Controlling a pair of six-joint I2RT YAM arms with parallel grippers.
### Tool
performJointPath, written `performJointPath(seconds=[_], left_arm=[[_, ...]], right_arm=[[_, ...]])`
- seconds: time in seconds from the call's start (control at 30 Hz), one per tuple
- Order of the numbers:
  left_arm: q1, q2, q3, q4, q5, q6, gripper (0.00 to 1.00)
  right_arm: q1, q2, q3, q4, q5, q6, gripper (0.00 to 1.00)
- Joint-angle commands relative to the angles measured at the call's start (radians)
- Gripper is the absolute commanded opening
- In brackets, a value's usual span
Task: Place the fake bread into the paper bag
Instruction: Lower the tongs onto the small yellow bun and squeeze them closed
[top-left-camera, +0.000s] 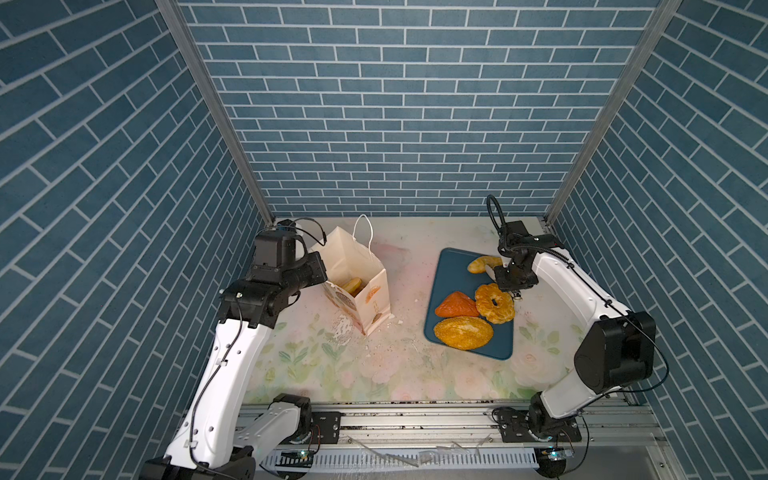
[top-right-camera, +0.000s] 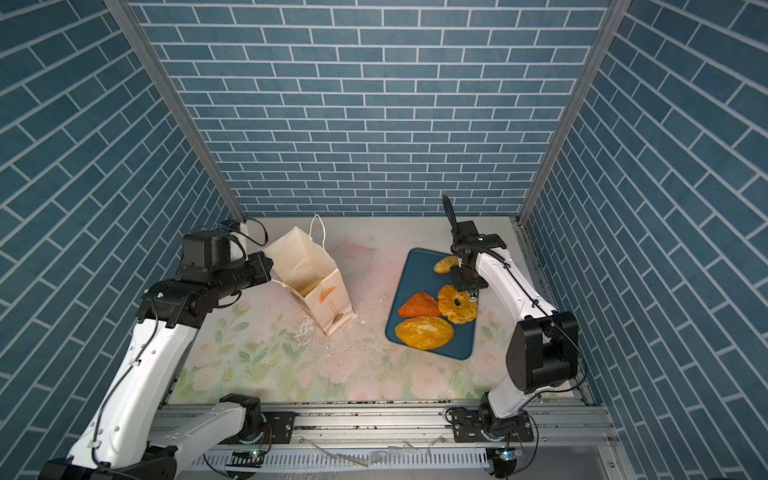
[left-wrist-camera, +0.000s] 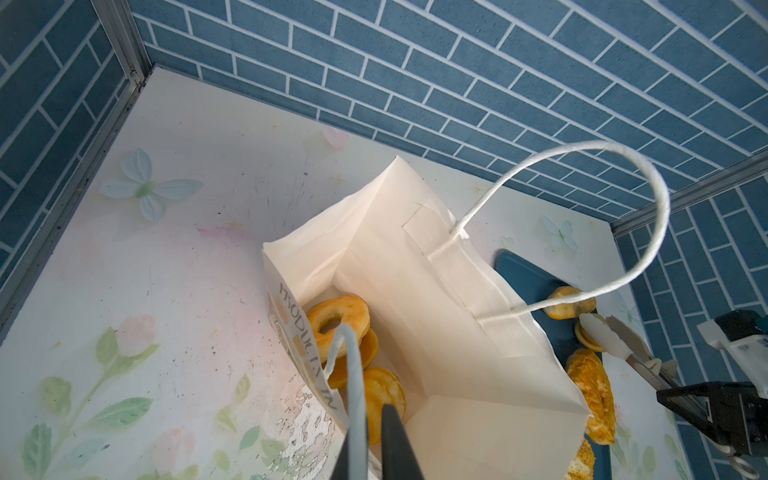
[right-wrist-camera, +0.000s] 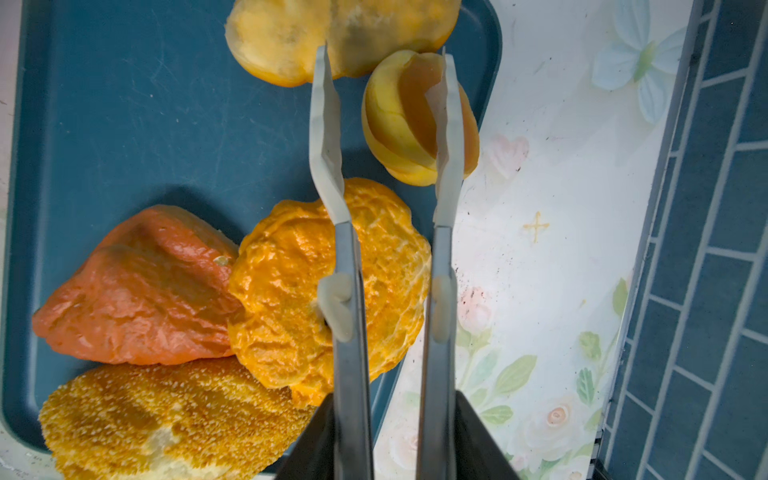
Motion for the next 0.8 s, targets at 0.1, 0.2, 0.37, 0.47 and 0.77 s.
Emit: performJointPath(seconds=[0.1,0.2,0.37,0.47,0.77], left_arm=[[-0.005,-0.011,-0.002,0.000,-0.003,0.003,0.11],[-0.006,-0.013,-0.002,-0.002,-0.006,0.005,0.11],[-0.006,-0.013,0.001,-0.003,-0.006,0.007,0.11],[-0.006,-0.011,0.001,-0.001,-0.004,0.005,0.11],[-0.006,-0.009,0.001,0.005,-0.003,0.006,0.11]], right_arm=[[-0.005,0.005,-0.033,0.001,0.060,0.002,0.33],[-0.004,-0.008,-0.048,-0.001,0.065,0.001,0.27],[-0.003,-0.036,-0.053,-0.011,0.072,-0.005,0.18],[-0.004,-0.050,-0.051,-0.022,0.071,-0.006,0.16],[-0.001,-0.093,-0.036,-0.067,0.071,-0.009,0.10]])
